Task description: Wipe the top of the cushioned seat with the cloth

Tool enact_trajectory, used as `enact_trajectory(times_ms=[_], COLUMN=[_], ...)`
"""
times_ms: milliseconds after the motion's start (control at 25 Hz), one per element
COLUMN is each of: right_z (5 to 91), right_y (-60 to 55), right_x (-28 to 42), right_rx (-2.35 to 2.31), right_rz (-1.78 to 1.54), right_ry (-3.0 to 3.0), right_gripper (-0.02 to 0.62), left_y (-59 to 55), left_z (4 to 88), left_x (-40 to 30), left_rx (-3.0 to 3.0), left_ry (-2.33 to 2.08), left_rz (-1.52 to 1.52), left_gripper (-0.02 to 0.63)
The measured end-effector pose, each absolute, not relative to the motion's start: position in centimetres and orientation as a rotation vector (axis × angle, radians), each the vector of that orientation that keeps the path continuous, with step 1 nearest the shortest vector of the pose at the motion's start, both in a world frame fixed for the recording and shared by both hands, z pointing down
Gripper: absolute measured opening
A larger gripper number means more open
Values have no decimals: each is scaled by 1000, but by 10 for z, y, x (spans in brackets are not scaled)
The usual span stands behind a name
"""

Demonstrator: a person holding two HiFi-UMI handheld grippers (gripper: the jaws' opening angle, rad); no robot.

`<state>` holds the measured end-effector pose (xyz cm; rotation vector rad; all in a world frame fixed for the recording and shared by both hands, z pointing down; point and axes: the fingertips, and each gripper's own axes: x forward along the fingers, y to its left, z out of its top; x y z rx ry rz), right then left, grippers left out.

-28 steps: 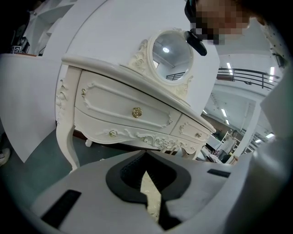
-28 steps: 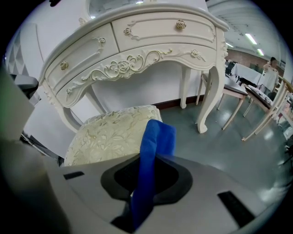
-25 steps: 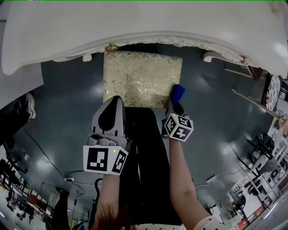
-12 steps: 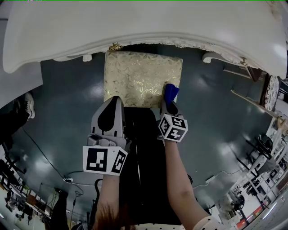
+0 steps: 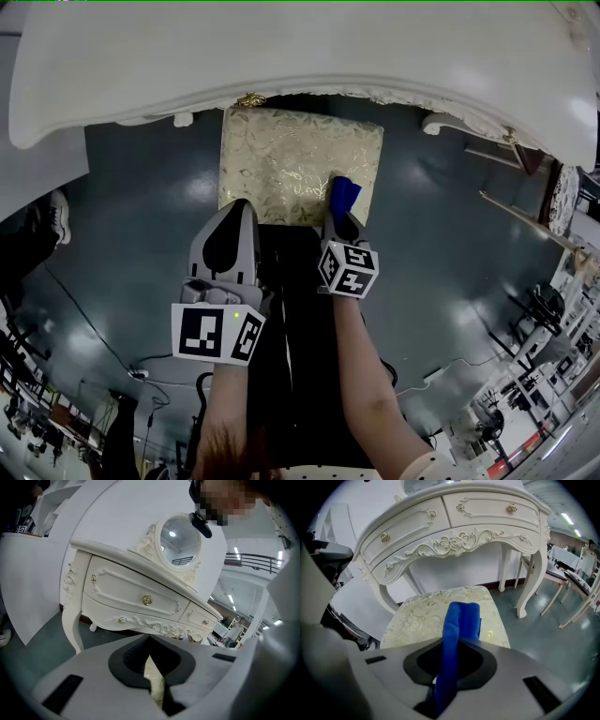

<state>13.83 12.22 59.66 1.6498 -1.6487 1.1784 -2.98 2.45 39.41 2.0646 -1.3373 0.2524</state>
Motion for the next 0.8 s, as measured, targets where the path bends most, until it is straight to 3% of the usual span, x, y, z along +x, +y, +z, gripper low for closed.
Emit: enact_trajectory(times_ms=[800], right_z=[598], right_y=[115], right_x=[106], right_rx=[1629], right_rz=[1184], right_ry=[-1656], right_gripper=[61], left_y=[20], left_z=[396], left_x=[-55], left_rx=[2034], left_ry=[-1367], left_rz=[225], left_gripper=[-2])
